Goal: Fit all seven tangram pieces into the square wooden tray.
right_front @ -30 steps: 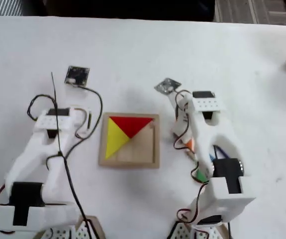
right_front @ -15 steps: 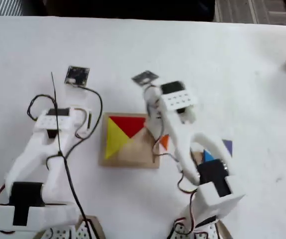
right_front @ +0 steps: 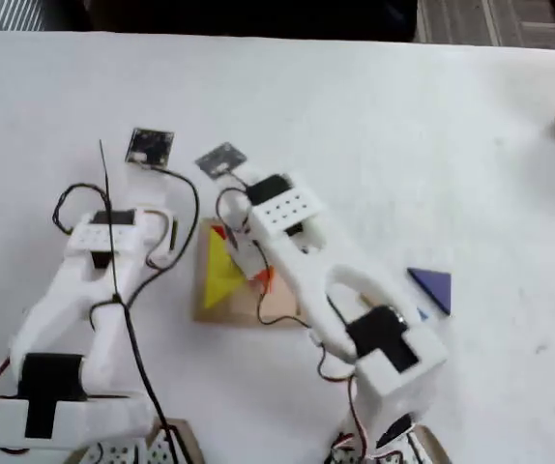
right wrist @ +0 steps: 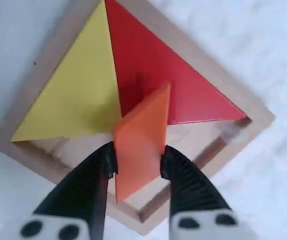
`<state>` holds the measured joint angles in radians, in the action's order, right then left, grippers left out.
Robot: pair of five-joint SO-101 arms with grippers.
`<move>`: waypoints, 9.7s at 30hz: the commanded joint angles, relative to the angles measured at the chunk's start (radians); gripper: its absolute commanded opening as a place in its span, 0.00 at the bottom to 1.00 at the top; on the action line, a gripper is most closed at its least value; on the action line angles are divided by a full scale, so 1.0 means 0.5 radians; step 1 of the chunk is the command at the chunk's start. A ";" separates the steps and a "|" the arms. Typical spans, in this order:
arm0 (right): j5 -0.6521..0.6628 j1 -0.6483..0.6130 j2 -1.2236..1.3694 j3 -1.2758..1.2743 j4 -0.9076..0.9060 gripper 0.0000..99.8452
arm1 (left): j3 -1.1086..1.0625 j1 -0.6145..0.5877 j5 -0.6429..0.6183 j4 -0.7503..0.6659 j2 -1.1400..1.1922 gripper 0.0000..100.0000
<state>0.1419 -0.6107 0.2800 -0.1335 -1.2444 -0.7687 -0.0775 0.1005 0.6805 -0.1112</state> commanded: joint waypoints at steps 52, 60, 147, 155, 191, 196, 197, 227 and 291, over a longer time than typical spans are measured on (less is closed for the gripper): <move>0.181 1.603 -1.493 -1.645 0.661 0.02 | -0.025 1.014 -1.175 -0.025 -0.330 0.02; 0.187 1.643 -1.490 -1.648 0.658 0.02 | 0.083 1.023 -1.393 -0.405 0.161 0.02; 0.255 1.560 -1.487 -1.685 0.698 0.02 | 0.055 1.447 -1.096 -0.304 0.269 0.02; 0.255 1.557 -1.487 -1.685 0.701 0.02 | -0.101 1.441 -1.092 -0.175 0.032 0.02; 0.255 1.551 -1.487 -1.685 0.701 0.02 | -0.267 1.361 -0.936 0.025 -0.262 0.02; 0.255 1.527 -1.487 -1.685 0.701 0.02 | -0.264 1.478 -0.939 0.025 -0.262 0.02; 0.255 1.527 -1.487 -1.685 0.701 0.02 | -0.258 1.487 -0.948 0.012 -0.262 0.02; 0.255 1.536 -1.487 -1.685 0.701 0.02 | 0.092 1.361 -1.043 -0.163 0.087 0.02; 0.255 1.536 -1.487 -1.703 0.729 0.02 | 0.261 1.244 -1.105 0.040 0.342 0.14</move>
<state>0.2570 0.1657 -0.4534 -0.9897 -0.8930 -0.6889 0.5808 -0.4580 0.7081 0.0575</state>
